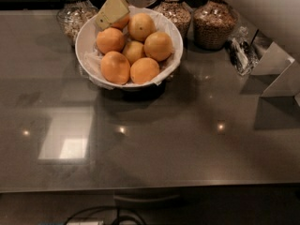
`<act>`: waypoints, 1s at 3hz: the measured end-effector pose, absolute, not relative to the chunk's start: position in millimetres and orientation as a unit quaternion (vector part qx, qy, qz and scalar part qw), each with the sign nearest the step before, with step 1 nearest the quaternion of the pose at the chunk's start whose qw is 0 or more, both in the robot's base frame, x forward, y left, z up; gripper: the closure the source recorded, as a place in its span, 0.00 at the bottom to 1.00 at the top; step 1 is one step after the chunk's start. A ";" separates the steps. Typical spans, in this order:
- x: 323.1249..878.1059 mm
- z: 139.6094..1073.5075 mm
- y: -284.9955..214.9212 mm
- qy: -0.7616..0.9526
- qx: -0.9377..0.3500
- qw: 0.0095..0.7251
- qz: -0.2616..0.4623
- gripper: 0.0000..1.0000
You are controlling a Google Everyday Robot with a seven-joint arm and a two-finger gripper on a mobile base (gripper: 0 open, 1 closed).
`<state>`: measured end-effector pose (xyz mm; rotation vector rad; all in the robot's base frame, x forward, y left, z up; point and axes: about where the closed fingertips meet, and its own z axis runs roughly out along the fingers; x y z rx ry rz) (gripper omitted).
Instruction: Pick orange from white bowl
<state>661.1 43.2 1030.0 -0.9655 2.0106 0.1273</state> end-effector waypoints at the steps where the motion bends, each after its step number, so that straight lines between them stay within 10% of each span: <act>1: 668.5 1027.0 51.3 0.807 -0.385 0.444 0.054 0.00; 3: 688.1 1013.1 66.4 0.807 -0.383 0.447 0.049 0.00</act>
Offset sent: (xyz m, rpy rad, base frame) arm 0.0267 0.0307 -0.0141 0.0351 -0.0039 0.0009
